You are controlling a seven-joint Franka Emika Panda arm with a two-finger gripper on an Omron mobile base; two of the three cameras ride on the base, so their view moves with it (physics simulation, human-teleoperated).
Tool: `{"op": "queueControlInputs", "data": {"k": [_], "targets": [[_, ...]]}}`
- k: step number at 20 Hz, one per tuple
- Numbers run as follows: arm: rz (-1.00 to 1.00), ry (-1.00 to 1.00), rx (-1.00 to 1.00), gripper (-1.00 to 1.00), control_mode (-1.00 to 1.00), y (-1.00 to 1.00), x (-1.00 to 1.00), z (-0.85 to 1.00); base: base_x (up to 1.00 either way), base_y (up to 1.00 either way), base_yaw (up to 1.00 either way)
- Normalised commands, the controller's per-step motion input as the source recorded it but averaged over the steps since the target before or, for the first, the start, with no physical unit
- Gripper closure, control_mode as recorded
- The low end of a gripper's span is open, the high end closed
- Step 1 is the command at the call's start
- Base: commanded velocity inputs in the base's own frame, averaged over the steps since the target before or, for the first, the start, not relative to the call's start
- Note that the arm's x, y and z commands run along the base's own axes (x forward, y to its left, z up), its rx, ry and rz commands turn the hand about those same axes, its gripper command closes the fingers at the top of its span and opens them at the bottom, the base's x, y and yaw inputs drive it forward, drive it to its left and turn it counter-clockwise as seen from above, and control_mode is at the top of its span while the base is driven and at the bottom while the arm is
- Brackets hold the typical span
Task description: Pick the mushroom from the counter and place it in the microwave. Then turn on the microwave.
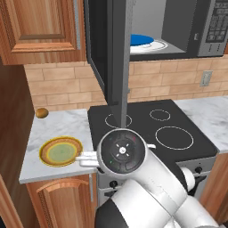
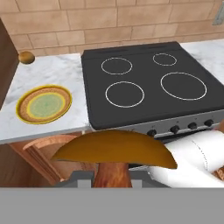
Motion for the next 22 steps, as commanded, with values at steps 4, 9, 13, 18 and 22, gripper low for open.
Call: {"op": "queueControlInputs", "data": {"k": [4,9,13,18,22], "targets": [[-0.03,0.00,0.00,1.00,-1.00,-0.58,-0.17,0.44,0.00,0.00,0.00],[-0.03,0.00,0.00,1.00,-1.00,-0.64,-0.02,0.51,0.00,0.00,0.00],[-0.03,0.00,0.00,1.00,-1.00,-0.67,0.00,0.43,0.00,0.00,0.00],[-0.01,0.00,0.00,1.00,-1.00,-0.64,0.00,0.35,0.00,0.00,0.00],[0.00,0.00,0.00,1.00,-1.00,-0.45,0.00,0.23,0.00,0.00,0.00]]}}
